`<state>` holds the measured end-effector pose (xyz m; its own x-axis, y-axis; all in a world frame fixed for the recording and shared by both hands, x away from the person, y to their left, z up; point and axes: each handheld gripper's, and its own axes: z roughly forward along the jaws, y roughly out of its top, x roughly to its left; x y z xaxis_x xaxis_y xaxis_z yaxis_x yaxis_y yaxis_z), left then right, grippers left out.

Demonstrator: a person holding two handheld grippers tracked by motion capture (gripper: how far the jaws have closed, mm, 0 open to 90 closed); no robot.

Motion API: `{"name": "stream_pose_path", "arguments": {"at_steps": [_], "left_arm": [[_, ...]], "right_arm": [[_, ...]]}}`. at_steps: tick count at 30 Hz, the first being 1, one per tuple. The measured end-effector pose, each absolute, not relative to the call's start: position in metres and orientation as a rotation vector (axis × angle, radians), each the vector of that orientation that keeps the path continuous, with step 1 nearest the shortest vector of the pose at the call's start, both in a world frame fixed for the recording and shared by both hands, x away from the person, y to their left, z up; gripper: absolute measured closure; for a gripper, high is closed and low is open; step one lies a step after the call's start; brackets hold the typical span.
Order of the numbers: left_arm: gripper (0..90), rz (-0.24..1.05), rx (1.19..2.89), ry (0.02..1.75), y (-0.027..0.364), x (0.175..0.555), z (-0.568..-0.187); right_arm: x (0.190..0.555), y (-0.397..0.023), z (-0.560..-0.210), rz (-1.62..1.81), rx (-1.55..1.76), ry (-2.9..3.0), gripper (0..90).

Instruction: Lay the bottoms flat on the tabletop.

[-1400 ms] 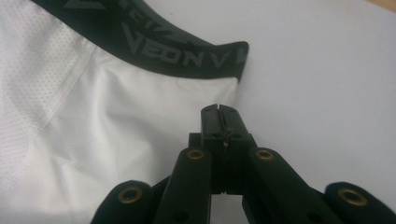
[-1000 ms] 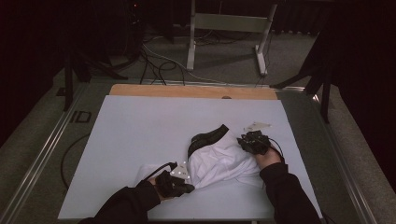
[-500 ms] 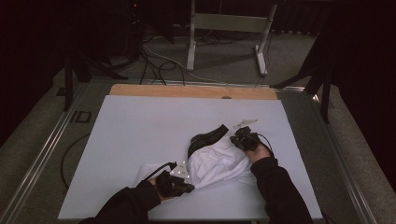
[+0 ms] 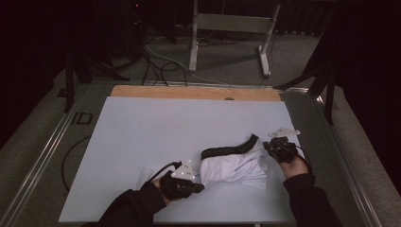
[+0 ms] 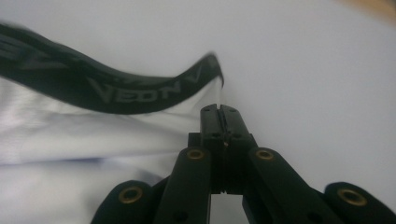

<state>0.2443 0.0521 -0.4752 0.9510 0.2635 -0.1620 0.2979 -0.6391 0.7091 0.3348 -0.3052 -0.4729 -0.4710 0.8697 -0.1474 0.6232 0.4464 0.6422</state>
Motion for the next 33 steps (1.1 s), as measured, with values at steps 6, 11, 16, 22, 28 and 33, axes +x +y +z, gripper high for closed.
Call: {"name": "stream_pose_path", "arguments": {"at_steps": [6,11,16,22,28,33], "left_arm": [[89.7,-0.095,2.319,0.398,0.042,0.244,-0.488],[77.3,-0.037,2.241,0.463,0.056,0.261,-0.473],[75.2,0.057,2.231,0.550,0.071,0.287,-0.469],[56.8,0.047,2.269,0.598,0.064,0.317,-0.493],[46.3,0.021,2.258,0.547,0.036,0.319,-0.495],[43.0,0.051,2.253,0.470,0.007,0.324,-0.488]], "right_arm": [[0.323,-0.323,-0.499,0.645,1.349,2.248,90.0],[0.324,-0.318,-0.501,0.631,1.332,2.253,90.0],[0.324,-0.317,-0.501,0.631,1.327,2.257,90.0],[0.325,-0.315,-0.501,0.637,1.327,2.260,90.0],[0.325,-0.315,-0.503,0.643,1.328,2.264,90.0],[0.325,-0.315,-0.503,0.640,1.324,2.266,90.0]]}}
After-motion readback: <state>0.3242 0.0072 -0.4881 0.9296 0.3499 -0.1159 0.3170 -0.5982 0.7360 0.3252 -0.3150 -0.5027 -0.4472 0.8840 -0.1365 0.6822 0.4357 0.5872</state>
